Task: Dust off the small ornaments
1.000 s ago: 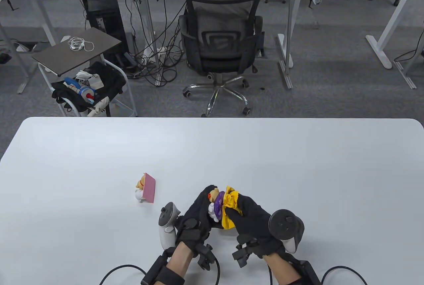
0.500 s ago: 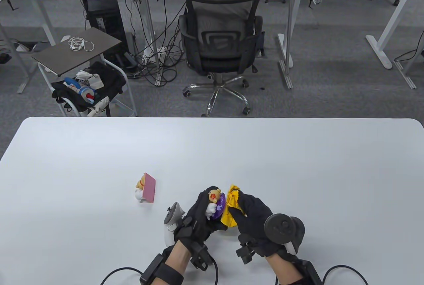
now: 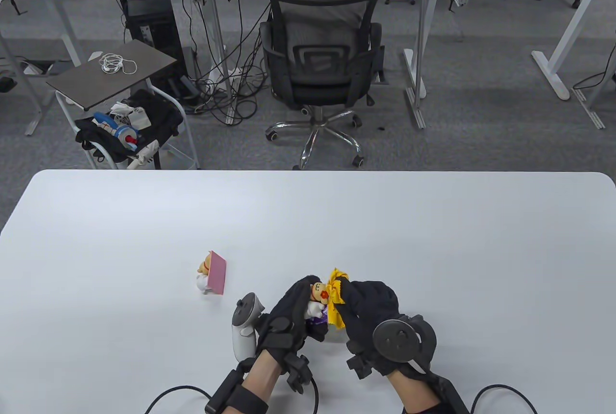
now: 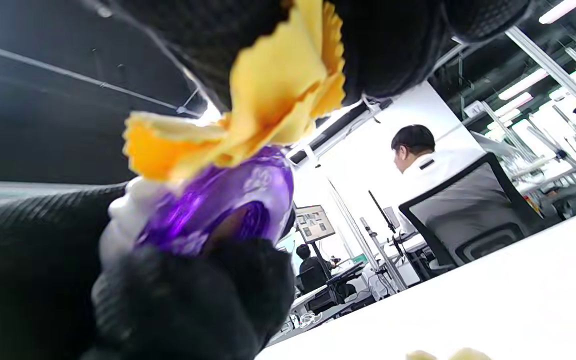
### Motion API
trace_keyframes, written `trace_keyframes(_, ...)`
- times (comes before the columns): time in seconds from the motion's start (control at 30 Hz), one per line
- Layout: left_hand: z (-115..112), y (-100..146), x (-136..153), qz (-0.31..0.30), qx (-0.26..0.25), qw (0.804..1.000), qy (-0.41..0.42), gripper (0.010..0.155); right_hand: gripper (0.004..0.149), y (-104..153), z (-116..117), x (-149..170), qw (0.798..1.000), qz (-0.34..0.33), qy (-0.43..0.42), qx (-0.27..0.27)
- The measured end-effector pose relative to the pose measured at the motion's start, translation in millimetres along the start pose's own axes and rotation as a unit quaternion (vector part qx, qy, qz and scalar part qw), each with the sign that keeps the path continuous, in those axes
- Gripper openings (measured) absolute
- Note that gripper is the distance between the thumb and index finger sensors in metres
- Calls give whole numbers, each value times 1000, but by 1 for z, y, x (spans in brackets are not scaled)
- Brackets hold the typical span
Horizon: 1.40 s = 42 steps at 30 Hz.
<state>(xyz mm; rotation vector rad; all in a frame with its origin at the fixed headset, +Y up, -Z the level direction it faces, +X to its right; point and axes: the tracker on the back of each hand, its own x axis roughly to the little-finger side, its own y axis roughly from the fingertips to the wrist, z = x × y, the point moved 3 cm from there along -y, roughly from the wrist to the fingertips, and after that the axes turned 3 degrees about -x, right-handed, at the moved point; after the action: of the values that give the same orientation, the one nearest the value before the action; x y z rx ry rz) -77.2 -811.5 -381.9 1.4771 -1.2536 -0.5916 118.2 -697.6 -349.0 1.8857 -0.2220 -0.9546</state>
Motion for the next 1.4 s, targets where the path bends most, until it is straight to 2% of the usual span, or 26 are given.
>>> trace_keyframes(0.13, 3, -1, 2, 5, -8, 1000, 12, 55, 48, 2, 7, -19, 998, -55, -22, -25)
trace_keyframes(0.2, 1, 1, 1, -6, -11, 1000, -7, 54, 48, 5, 16, -28, 995, -83, 16, -50)
trace_keyframes(0.37, -1, 0, -3, -12, 6, 1000, 24, 53, 47, 0, 0, -7, 1000, -25, 1, -4)
trace_keyframes(0.47, 1, 0, -2, -11, -5, 1000, -8, 53, 48, 0, -1, 3, 1000, -2, -4, -7)
trace_keyframes(0.57, 4, -1, -3, -12, -11, 1000, -19, 55, 48, 1, 3, -5, 998, -15, -51, -16)
trace_keyframes(0.63, 4, -1, -3, -12, -10, 1000, -26, 56, 48, 2, 9, -10, 998, -19, -46, -28)
trace_keyframes(0.67, 3, -1, -2, -14, 0, 1000, -14, 56, 47, 2, 12, -9, 999, -16, -35, -37)
trace_keyframes(0.7, -1, -2, -2, -26, 21, 999, 38, 56, 48, 3, 15, -5, 999, -6, -22, -48)
trace_keyframes(0.73, -3, -1, 0, -19, 22, 997, 76, 56, 47, 2, 13, 0, 999, 4, -39, -29)
trace_keyframes(0.83, -4, -1, 0, -27, 38, 994, 102, 54, 47, 0, 11, 13, 997, 36, -55, -29)
trace_keyframes(0.97, 2, -2, -5, -35, 26, 997, 58, 54, 47, -2, 8, 17, 997, 51, -50, -37)
trace_keyframes(1.03, 6, -2, -7, -31, 2, 999, 19, 60, 48, -1, 6, 19, 998, 56, -18, -30)
trace_keyframes(1.07, 10, -2, -9, -25, -18, 999, -39, 62, 49, -1, 3, 19, 998, 53, -7, -14)
trace_keyframes(1.13, 9, -1, -12, -18, -47, 987, -149, 63, 49, -2, 5, 15, 998, 40, -23, -31)
trace_keyframes(1.17, 7, -1, -12, -18, -51, 983, -178, 64, 49, -1, 7, 12, 999, 32, -25, -34)
trace_keyframes(1.27, -5, -4, -10, -18, -26, 984, -173, 62, 48, 2, 20, -5, 997, -11, 40, -66)
trace_keyframes(1.33, -6, -3, -10, -17, -22, 988, -154, 60, 48, 2, 17, -7, 996, -16, 70, -47)
trace_keyframes(1.4, -5, -1, -12, -25, -20, 990, -136, 59, 47, 0, 10, 1, 998, 9, 53, -34)
